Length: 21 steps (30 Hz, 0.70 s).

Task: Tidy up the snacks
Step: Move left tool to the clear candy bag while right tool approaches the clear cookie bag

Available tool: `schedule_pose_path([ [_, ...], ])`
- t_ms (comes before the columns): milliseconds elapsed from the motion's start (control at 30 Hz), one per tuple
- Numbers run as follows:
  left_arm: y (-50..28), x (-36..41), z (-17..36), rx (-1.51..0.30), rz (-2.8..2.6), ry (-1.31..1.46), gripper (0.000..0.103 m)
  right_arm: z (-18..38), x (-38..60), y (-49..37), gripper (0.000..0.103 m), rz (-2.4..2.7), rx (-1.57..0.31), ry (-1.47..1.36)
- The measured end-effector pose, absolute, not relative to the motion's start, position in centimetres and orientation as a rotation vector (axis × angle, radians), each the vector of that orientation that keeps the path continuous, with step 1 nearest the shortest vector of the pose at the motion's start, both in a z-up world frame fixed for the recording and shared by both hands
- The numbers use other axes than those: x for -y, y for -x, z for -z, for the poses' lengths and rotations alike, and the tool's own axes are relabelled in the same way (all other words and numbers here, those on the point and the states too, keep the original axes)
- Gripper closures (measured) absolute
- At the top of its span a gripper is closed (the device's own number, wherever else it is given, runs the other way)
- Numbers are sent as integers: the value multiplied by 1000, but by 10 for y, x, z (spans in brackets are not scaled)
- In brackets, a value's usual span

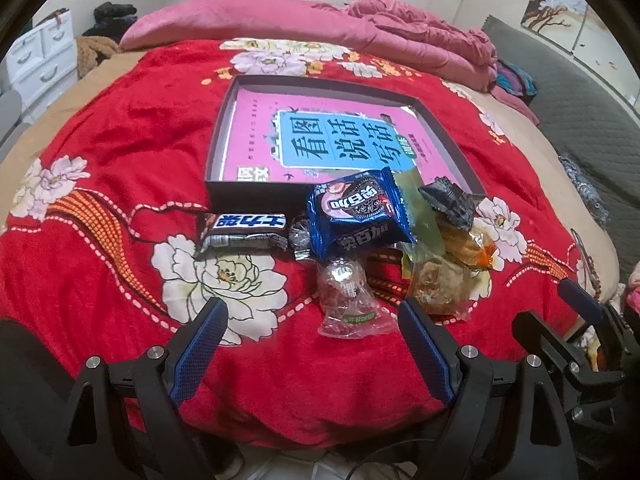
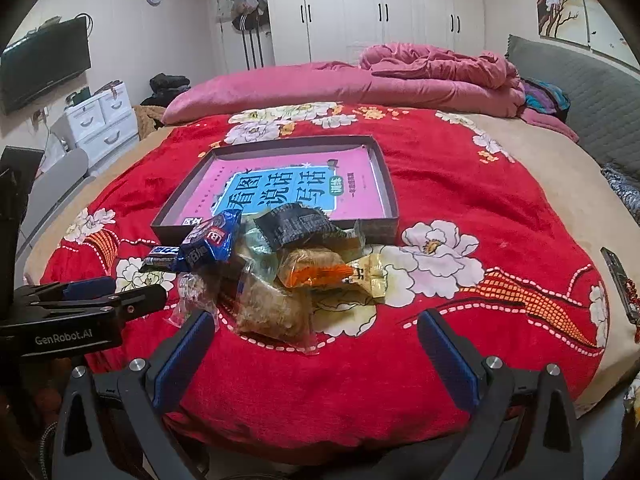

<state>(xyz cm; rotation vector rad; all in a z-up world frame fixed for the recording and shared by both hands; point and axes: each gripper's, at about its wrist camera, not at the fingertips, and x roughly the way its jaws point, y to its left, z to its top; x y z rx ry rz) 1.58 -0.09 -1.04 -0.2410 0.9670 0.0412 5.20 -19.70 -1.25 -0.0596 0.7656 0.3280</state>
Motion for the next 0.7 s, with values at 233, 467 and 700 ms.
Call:
schedule_pose_path([
  [233,-28,1,23,-1006,-18,270,16,25,192,-61,1,-339,-807,56],
  [467,-39,1,33,-1033,-11,288,16,36,189,-70,1,-349,-834,46],
  [700,-48,6,38,-1051,44,311,26,46,183,-79,1,-364,-862,53],
])
